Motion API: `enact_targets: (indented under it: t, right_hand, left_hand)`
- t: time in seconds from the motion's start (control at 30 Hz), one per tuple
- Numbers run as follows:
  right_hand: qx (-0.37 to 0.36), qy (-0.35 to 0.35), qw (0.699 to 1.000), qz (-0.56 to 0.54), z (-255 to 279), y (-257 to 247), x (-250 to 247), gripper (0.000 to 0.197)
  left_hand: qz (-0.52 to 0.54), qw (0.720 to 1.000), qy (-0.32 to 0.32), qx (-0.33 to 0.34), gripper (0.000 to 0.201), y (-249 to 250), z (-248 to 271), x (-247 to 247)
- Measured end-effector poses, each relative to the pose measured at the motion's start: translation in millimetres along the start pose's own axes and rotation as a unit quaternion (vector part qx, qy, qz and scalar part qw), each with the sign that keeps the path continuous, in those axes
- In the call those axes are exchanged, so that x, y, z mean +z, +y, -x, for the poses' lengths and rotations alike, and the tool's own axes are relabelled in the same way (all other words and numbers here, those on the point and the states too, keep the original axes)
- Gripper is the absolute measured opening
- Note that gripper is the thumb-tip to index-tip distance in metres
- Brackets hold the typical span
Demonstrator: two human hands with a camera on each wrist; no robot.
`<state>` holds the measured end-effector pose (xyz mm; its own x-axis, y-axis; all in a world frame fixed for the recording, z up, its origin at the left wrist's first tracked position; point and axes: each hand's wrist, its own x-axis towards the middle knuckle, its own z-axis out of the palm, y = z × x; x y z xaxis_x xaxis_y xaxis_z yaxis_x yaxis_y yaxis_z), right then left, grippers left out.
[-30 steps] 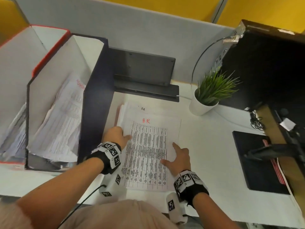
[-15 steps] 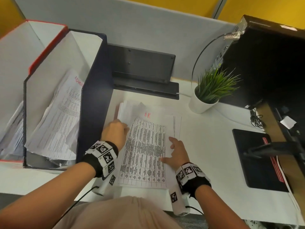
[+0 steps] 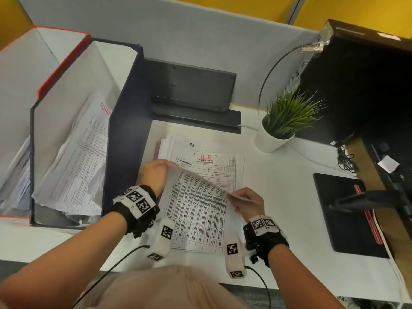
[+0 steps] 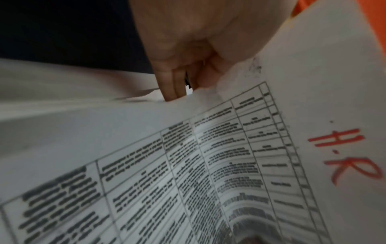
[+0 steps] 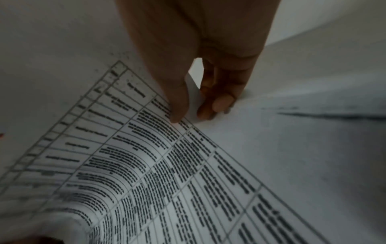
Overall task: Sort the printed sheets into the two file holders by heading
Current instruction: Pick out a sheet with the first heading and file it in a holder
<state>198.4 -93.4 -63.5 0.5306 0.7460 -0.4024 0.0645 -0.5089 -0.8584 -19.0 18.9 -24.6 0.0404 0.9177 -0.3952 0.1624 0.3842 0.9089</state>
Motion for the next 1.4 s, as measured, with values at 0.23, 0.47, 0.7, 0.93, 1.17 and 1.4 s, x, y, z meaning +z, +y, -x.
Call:
enact_targets:
  t: [0.23, 0.47, 0.7, 0.93, 1.17, 1.4]
  right_hand:
    - [0.016, 0.012, 0.993, -0.117, 5, 6, -4, 0.033]
    - [0.005, 0.021, 0.993, -0.112, 8, 7, 0, 0.033]
    - [-0.007, 0.049, 0.998, -0.042, 2, 6, 2, 0.033]
    - [-0.033, 0.085, 0.992, -0.088, 6, -7, 5, 0.053]
    - [-0.07, 0.029, 0.997, 0.027, 3, -12, 2, 0.023]
    - [-0.014, 0.049, 0.998, -0.047, 5, 1, 1, 0.021]
  left_hand:
    - [-0.203, 0.974, 0.035, -0.093, 0.022, 4, -21, 0]
    - [-0.389, 0.921, 0.022, -0.007, 0.011, 7, -20, 5]
    - [-0.381, 0.916, 0.028, 0.122, 0.033, 0, -10, 3]
    - [-0.084, 0.985, 0.013, 0.152, 0.016, 1, 8, 7]
    - [0.081, 0.992, -0.062, 0.073, 0.028, 11, 9, 1]
    - [0.028, 0.996, 0.038, -0.069, 0.014, 7, -22, 2]
